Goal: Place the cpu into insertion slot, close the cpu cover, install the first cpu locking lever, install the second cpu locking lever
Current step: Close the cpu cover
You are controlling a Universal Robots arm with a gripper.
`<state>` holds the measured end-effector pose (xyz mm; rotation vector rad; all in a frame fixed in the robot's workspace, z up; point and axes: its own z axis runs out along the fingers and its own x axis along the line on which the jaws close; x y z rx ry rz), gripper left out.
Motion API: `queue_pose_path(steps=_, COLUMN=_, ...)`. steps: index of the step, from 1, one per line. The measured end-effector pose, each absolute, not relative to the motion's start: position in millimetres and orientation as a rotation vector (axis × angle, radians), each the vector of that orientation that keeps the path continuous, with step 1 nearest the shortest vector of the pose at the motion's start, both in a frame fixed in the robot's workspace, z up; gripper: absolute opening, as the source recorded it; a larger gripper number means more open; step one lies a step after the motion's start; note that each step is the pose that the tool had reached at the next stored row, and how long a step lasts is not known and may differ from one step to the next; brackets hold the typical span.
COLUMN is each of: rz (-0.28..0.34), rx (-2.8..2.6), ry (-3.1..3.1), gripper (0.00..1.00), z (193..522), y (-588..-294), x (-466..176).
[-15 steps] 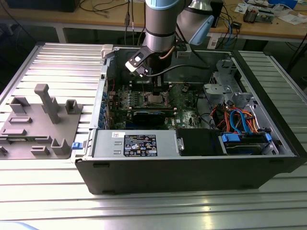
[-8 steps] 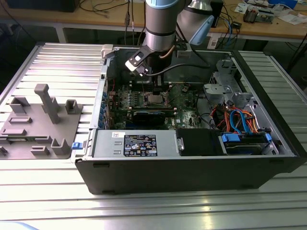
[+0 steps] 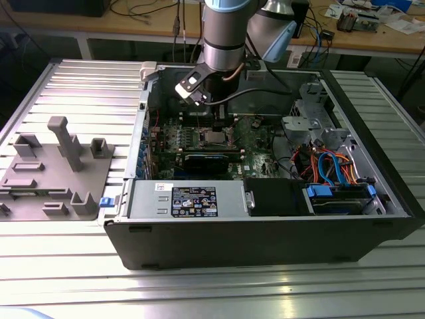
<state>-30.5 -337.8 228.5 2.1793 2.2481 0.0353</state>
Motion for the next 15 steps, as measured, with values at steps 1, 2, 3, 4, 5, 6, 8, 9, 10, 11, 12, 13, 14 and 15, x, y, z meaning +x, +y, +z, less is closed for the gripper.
queue_pose_path(steps=1, rz=0.035, rx=2.179, ry=2.248, gripper=0.11, z=228.5, y=-337.8, x=-30.5)
queue_pose_path(steps=2, rz=0.035, rx=2.179, ry=2.248, gripper=0.11, z=228.5, y=-337.8, x=-30.5)
queue_pose_path(steps=3, rz=0.035, rx=2.179, ry=2.248, gripper=0.11, z=228.9, y=-337.7, x=-30.5)
queue_pose_path(steps=4, rz=0.035, rx=2.179, ry=2.248, gripper=0.11, z=229.4, y=-337.8, x=-30.5)
queue_pose_path(steps=5, rz=0.035, rx=2.179, ry=2.248, gripper=0.11, z=231.3, y=-337.8, x=-30.5)
queue_pose_path(steps=6, rz=0.035, rx=2.179, ry=2.248, gripper=0.11, z=232.9, y=-337.8, x=-30.5)
queue_pose_path(steps=8, rz=0.034, rx=2.179, ry=2.248, gripper=0.11, z=235.8, y=-337.8, x=-30.5)
queue_pose_path(steps=9, rz=0.033, rx=2.178, ry=2.247, gripper=0.11, z=237.6, y=-337.8, x=-30.4)
queue_pose_path(steps=10, rz=0.033, rx=2.178, ry=2.247, gripper=0.11, z=238.6, y=-337.8, x=-30.5)
queue_pose_path(steps=11, rz=0.033, rx=2.178, ry=2.247, gripper=0.11, z=239.7, y=-337.8, x=-30.5)
queue_pose_path(steps=12, rz=0.032, rx=2.178, ry=2.247, gripper=0.11, z=241.4, y=-337.8, x=-30.5)
queue_pose_path(steps=13, rz=0.032, rx=2.178, ry=2.247, gripper=0.11, z=242.5, y=-337.8, x=-30.5)
queue_pose_path(steps=14, rz=0.032, rx=2.178, ry=2.247, gripper=0.11, z=244.1, y=-337.8, x=-30.5)
queue_pose_path(steps=15, rz=0.031, rx=2.177, ry=2.246, gripper=0.11, z=246.0, y=-337.8, x=-30.5)
